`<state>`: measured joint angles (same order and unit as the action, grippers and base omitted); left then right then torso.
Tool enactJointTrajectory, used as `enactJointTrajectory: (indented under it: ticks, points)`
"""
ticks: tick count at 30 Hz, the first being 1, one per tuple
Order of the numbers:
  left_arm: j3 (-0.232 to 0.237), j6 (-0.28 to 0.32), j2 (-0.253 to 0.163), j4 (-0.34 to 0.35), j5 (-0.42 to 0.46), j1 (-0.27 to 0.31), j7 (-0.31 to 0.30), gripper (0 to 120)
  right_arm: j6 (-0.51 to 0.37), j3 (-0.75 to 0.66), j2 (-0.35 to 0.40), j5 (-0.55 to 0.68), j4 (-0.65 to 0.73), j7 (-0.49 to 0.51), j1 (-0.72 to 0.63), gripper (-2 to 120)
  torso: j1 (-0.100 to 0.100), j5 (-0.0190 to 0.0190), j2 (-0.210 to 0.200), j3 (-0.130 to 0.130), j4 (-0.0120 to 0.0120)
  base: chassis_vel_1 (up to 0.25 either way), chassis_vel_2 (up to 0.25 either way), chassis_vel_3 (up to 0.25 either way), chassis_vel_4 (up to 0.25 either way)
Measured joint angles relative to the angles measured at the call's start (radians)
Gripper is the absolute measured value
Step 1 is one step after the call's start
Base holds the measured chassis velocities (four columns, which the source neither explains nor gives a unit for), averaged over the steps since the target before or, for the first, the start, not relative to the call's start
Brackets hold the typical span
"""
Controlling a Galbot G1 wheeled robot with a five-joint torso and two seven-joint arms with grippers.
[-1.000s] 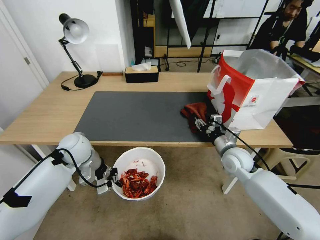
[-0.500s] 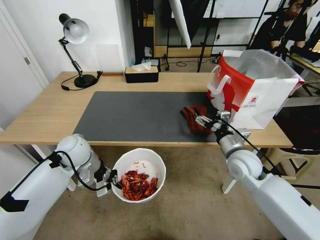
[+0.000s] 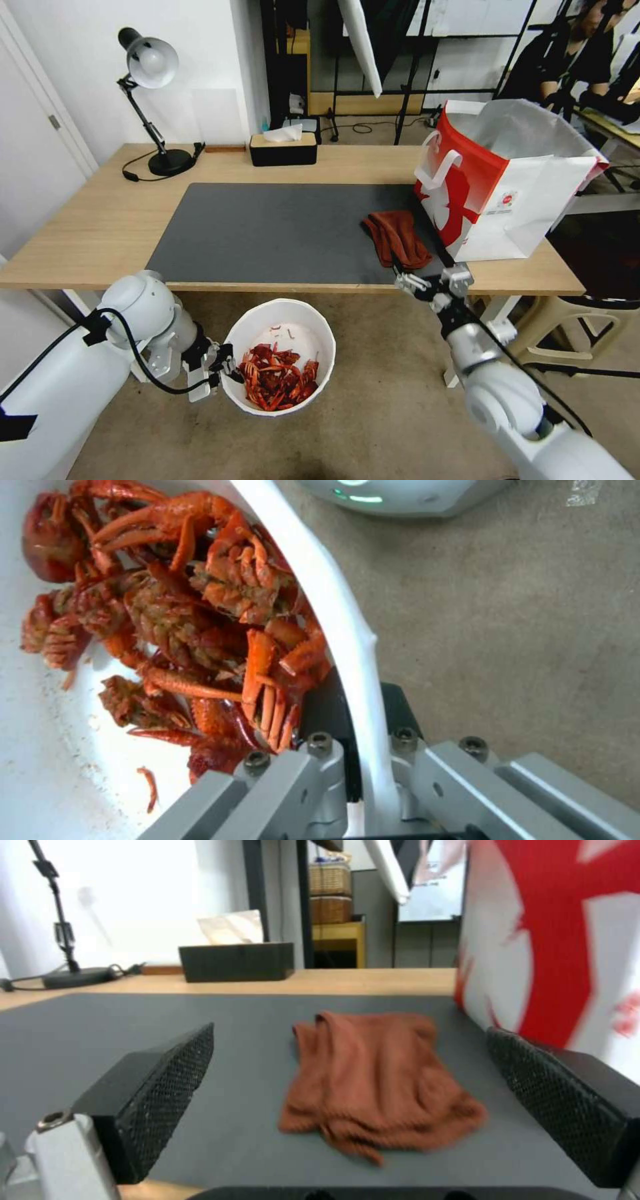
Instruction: Sweep shrimp from table into container with towel, then put container into takeout bag.
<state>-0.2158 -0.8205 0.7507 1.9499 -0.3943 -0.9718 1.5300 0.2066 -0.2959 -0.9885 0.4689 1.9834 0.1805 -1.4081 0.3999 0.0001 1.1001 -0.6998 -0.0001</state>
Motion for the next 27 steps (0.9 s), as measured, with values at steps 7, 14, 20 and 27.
enactJointTrajectory:
  ticks: [7,14,20,27]
  points:
    - [-0.007,0.027,-0.036,0.061,0.052,-0.008,0.000,0,0.082,-0.035,-0.071,-0.097,-0.022,-0.021,-0.092,100,0.000,-0.0003,0.000,0.000,0.0002,0.000,0.000,0.000,0.000]
    - [-0.010,0.050,-0.064,0.094,0.097,0.012,0.000,0,0.122,-0.052,-0.122,-0.159,-0.032,-0.026,-0.144,100,0.000,-0.0001,0.000,0.000,0.0001,0.000,0.000,0.000,0.000]
    - [0.007,0.082,-0.096,0.108,0.159,0.078,0.000,0,0.168,-0.069,-0.180,-0.215,-0.049,-0.032,-0.190,100,0.000,-0.0001,0.000,0.000,0.0000,0.000,0.000,0.000,0.000]
    - [0.035,0.113,-0.124,0.105,0.216,0.171,0.000,0,0.193,-0.066,-0.209,-0.247,-0.062,-0.041,-0.207,100,0.000,-0.0002,0.000,0.000,0.0000,0.000,0.000,0.000,0.000]
